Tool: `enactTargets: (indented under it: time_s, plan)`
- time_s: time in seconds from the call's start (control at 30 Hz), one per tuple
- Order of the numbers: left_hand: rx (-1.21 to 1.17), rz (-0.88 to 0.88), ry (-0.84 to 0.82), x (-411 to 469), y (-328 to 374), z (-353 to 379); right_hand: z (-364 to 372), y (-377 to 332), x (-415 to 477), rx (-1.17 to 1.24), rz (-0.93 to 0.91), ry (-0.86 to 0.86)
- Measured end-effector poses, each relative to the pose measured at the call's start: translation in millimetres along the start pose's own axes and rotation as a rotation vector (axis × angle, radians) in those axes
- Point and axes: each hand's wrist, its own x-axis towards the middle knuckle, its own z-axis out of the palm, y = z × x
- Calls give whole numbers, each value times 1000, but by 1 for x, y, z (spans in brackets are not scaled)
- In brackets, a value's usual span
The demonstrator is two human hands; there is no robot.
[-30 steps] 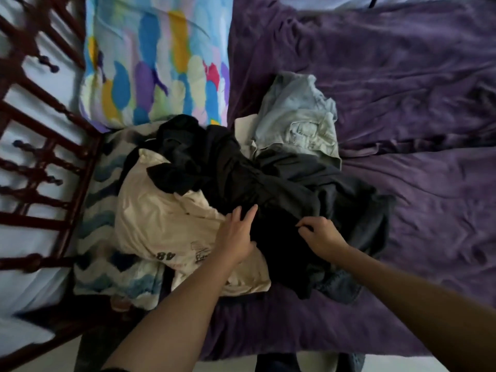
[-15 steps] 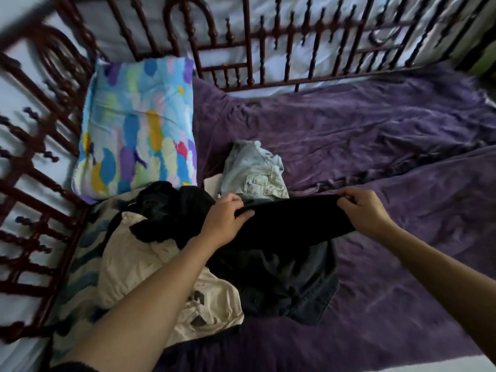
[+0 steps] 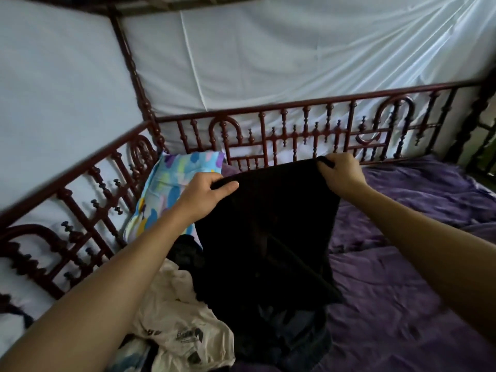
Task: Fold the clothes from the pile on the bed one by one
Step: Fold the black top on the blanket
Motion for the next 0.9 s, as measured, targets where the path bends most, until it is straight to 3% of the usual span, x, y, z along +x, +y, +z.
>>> enactTargets:
  time_s: [0.13, 0.23, 0.3, 0.47, 0.63, 0.73, 0.9]
  plan:
    - [-59, -23, 183, 0, 31, 6, -4, -1, -23, -19, 60, -78]
    - [-184, -64, 296, 10, 52, 4, 1, 3, -63, 374, 88, -405]
    - [-275, -85, 332, 16, 68, 0, 12, 10, -96, 512, 95, -596]
    - [-368, -61, 409, 32, 94, -17, 78, -4, -163, 367, 30, -848]
    - [-246, -89, 641, 40, 78, -77, 122, -42, -146, 192, 53, -507]
    - [-148, -174, 787, 35, 42, -131, 104, -53, -118, 264, 119, -456]
    - [66, -221, 608, 10, -13, -146, 78, -87, -78, 409, 179, -413]
